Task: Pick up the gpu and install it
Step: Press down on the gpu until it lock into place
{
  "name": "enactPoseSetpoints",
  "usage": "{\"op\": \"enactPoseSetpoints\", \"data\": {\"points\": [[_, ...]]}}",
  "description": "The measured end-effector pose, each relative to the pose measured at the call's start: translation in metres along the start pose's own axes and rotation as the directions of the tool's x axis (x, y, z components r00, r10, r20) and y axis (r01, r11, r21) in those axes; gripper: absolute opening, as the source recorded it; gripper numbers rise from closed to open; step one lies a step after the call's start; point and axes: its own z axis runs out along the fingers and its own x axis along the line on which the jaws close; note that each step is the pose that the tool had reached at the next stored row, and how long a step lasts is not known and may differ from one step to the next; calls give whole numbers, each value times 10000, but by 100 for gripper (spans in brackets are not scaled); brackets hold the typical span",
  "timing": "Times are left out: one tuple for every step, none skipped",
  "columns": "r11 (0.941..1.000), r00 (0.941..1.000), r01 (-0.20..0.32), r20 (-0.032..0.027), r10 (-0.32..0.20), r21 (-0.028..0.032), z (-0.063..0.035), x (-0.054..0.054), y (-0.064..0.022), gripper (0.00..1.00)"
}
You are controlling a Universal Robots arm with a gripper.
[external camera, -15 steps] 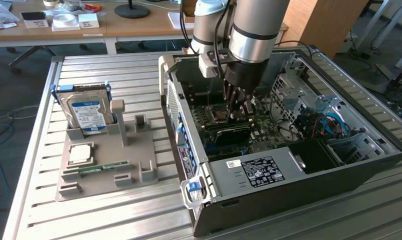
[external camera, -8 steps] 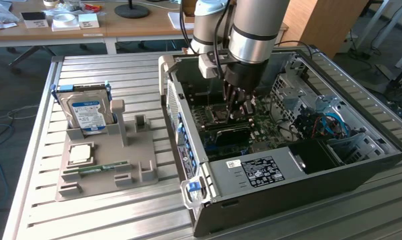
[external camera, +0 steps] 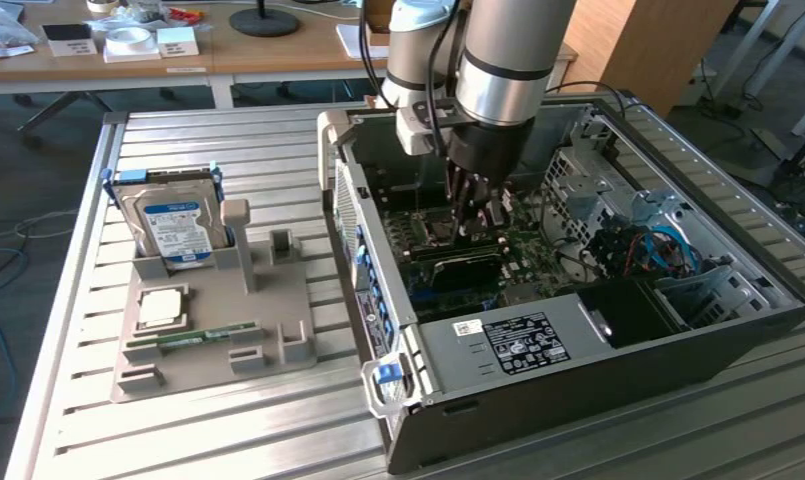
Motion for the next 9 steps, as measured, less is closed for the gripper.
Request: {"op": "enactPoseSetpoints", "data": {"points": [[10000, 10000, 0, 0, 0, 0, 0, 0, 0, 11], [10000, 10000, 0, 0, 0, 0, 0, 0, 0, 11], [10000, 10000, 0, 1, 0, 0, 1, 0, 0, 11], [10000, 10000, 0, 2, 0, 1, 1, 1, 0, 11], [10000, 10000, -1, 4, 1, 3, 3, 5, 1, 11], [10000, 10000, -1, 4, 1, 2, 2, 10, 0, 11], [10000, 10000, -2, 3, 2, 2, 2, 11, 1, 11], [10000, 10000, -2, 2, 2, 1, 2, 12, 0, 11], [10000, 10000, 0, 2, 0, 1, 1, 12, 0, 11]]}}
